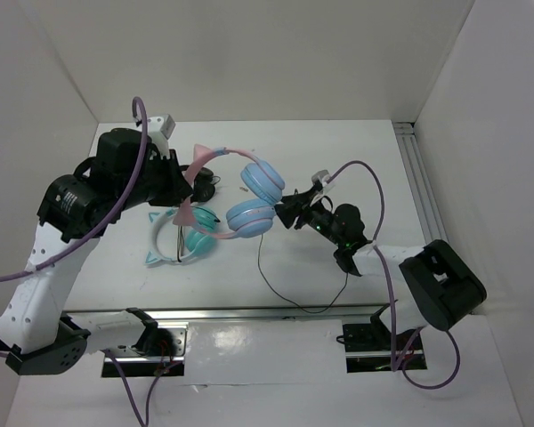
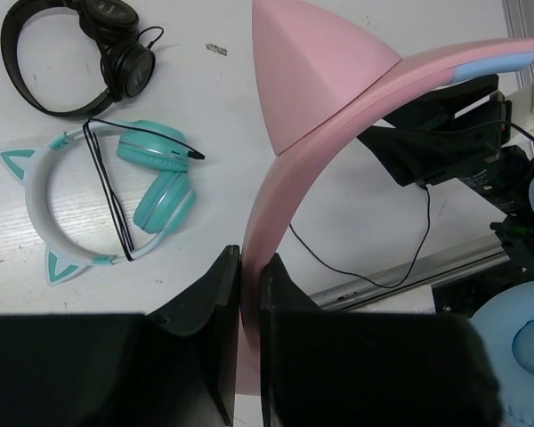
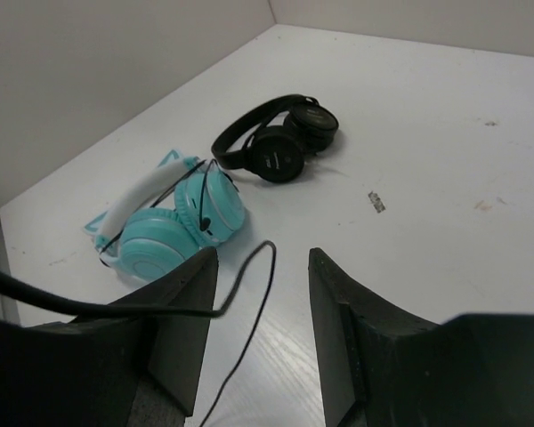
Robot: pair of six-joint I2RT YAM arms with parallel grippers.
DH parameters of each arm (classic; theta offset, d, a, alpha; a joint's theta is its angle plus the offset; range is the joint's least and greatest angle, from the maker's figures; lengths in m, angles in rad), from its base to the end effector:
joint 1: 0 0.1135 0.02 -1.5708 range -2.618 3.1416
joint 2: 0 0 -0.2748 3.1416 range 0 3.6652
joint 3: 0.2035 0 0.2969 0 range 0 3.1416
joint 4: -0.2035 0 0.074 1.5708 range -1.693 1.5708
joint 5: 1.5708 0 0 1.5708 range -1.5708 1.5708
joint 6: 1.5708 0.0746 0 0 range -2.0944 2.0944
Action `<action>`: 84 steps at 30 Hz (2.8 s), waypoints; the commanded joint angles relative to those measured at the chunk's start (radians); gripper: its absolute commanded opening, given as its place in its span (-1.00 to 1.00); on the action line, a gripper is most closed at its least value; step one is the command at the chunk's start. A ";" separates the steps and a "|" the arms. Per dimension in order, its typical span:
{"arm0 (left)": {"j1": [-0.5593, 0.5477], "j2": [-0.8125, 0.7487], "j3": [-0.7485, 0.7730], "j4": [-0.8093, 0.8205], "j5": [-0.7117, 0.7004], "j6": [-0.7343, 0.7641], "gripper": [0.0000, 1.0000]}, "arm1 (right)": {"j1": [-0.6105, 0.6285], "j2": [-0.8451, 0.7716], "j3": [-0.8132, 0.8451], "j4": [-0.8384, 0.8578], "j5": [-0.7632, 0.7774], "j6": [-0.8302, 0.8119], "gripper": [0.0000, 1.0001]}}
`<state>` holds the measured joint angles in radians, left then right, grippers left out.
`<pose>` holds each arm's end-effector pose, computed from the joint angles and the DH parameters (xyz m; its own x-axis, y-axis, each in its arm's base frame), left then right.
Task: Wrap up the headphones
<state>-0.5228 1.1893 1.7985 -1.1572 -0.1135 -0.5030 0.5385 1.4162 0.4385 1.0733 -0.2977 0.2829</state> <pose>0.2193 -0.1166 0.5070 -0.5943 -0.2103 -0.7763 0.1437 0.9219 -0.3598 0.2760 0.1904 0.1913 -0.1281 0.2343 -0.9637 -0.7344 0.6306 0.2510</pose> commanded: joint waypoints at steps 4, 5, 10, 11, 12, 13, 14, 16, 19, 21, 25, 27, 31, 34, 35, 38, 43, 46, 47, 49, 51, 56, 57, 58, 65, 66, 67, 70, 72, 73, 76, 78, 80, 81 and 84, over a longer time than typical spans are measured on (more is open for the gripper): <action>-0.005 -0.010 -0.008 0.117 0.028 -0.040 -1.00 | -0.006 0.039 0.011 0.246 -0.024 0.079 0.06; -0.005 -0.001 -0.008 0.117 0.028 -0.040 -1.00 | -0.006 0.040 0.011 0.246 -0.024 0.079 0.06; -0.005 0.000 -0.008 0.117 0.014 -0.040 -1.00 | -0.006 0.081 0.029 0.246 -0.034 0.079 -0.58; -0.005 0.000 0.002 0.117 0.014 -0.040 -1.00 | -0.006 0.090 0.029 0.246 -0.034 0.079 -0.59; -0.005 0.000 0.002 0.117 0.005 -0.049 -1.00 | -0.006 0.090 0.029 0.237 -0.034 0.079 -0.56; -0.005 0.000 0.013 0.117 0.005 -0.049 -1.00 | -0.006 0.090 0.017 0.237 -0.024 0.079 -0.36; -0.005 0.000 0.013 0.117 -0.005 -0.049 -1.00 | -0.006 0.090 0.003 0.237 -0.024 0.079 -0.14; -0.005 0.009 0.025 0.108 -0.005 -0.049 -1.00 | -0.006 0.080 -0.010 0.246 -0.024 0.079 -0.07; -0.005 0.018 0.035 0.108 -0.014 -0.049 -1.00 | -0.006 0.067 -0.032 0.246 -0.024 0.070 -0.05; -0.005 0.018 0.035 0.108 -0.014 -0.049 -1.00 | -0.006 0.049 -0.041 0.237 -0.015 0.061 -0.05; -0.005 0.018 0.035 0.108 -0.014 -0.058 -1.00 | -0.015 0.040 -0.041 0.217 -0.015 0.052 -0.36; -0.005 0.018 0.044 0.108 -0.038 -0.058 -1.00 | -0.015 0.040 -0.041 0.205 -0.015 0.052 -0.63; 0.033 0.036 0.054 0.108 -0.061 -0.058 -1.00 | -0.015 0.020 -0.063 0.194 -0.015 0.052 -1.00; 0.078 0.061 0.064 0.108 -0.043 -0.058 -1.00 | -0.015 -0.026 -0.072 0.108 0.006 0.042 -1.00; 0.089 0.076 0.064 0.117 -0.043 -0.037 -1.00 | -0.015 -0.045 -0.072 0.068 0.025 0.030 -1.00; 0.101 0.134 0.064 0.131 -0.102 0.050 -1.00 | 0.008 -0.175 -0.061 -0.166 0.208 -0.007 -1.00; 0.063 0.242 -0.120 0.119 -0.299 0.112 -1.00 | 0.008 -0.431 0.011 -0.516 0.497 -0.118 -1.00; 0.026 0.273 -0.255 0.183 -0.283 0.103 -1.00 | 0.008 -0.543 0.043 -0.584 0.499 -0.177 -1.00; 0.026 0.282 -0.280 0.197 -0.267 0.103 -1.00 | 0.008 -0.560 0.078 -0.637 0.499 -0.207 -1.00; -0.017 0.320 -0.333 0.208 -0.220 0.153 -1.00 | 0.008 -0.582 0.129 -0.702 0.467 -0.258 -1.00; -0.112 0.329 -0.359 0.243 -0.189 0.210 -1.00 | 0.008 -0.573 0.216 -0.806 0.421 -0.332 -1.00; -0.380 0.342 -0.380 0.280 -0.050 0.311 -1.00 | 0.008 -0.482 0.318 -0.914 0.119 -0.396 -1.00; -0.381 0.325 -0.380 0.280 -0.060 0.311 -1.00 | 0.008 -0.471 0.318 -0.914 0.118 -0.396 -1.00; -0.400 0.310 -0.380 0.289 -0.069 0.311 -1.00 | 0.008 -0.471 0.318 -0.923 0.118 -0.396 -1.00; -0.548 0.116 -0.452 0.364 -0.092 0.368 -1.00 | 0.008 -0.450 0.272 -0.878 0.068 -0.396 -1.00; -0.557 0.087 -0.452 0.364 -0.101 0.368 -1.00 | 0.008 -0.438 0.272 -0.894 0.052 -0.396 -1.00; -0.557 0.073 -0.452 0.364 -0.101 0.368 -1.00 | 0.008 -0.410 0.282 -0.894 0.025 -0.396 -1.00; -0.557 0.032 -0.442 0.375 -0.078 0.377 -1.00 | 0.008 -0.372 0.302 -0.918 -0.056 -0.396 -1.00; -0.557 0.032 -0.433 0.375 -0.066 0.386 -1.00 | 0.008 -0.339 0.315 -0.940 -0.089 -0.396 -1.00; -0.557 0.023 -0.421 0.375 -0.081 0.386 -1.00 | 0.008 -0.339 0.315 -0.940 -0.099 -0.396 -1.00; -0.566 0.023 -0.387 0.384 -0.147 0.374 -1.00 | 0.008 -0.339 0.304 -0.914 -0.127 -0.386 -1.00; -0.566 0.001 -0.373 0.405 -0.188 0.363 -1.00 | 0.008 -0.327 0.293 -0.899 -0.182 -0.377 -1.00; -0.566 -0.025 -0.373 0.465 -0.203 0.342 -1.00 | 0.008 -0.309 0.293 -0.888 -0.259 -0.376 -1.00; -0.566 -0.058 -0.373 0.488 -0.234 0.331 -1.00 | 0.008 -0.284 0.293 -0.879 -0.285 -0.367 -1.00; -0.566 -0.083 -0.357 0.531 -0.354 0.267 -1.00 | 0.008 -0.222 0.293 -0.787 -0.397 -0.338 -0.84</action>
<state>-1.0813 1.1843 1.3598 -0.7811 -0.3702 -0.1574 0.5510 1.1358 0.6994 0.1673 -0.5549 -0.0845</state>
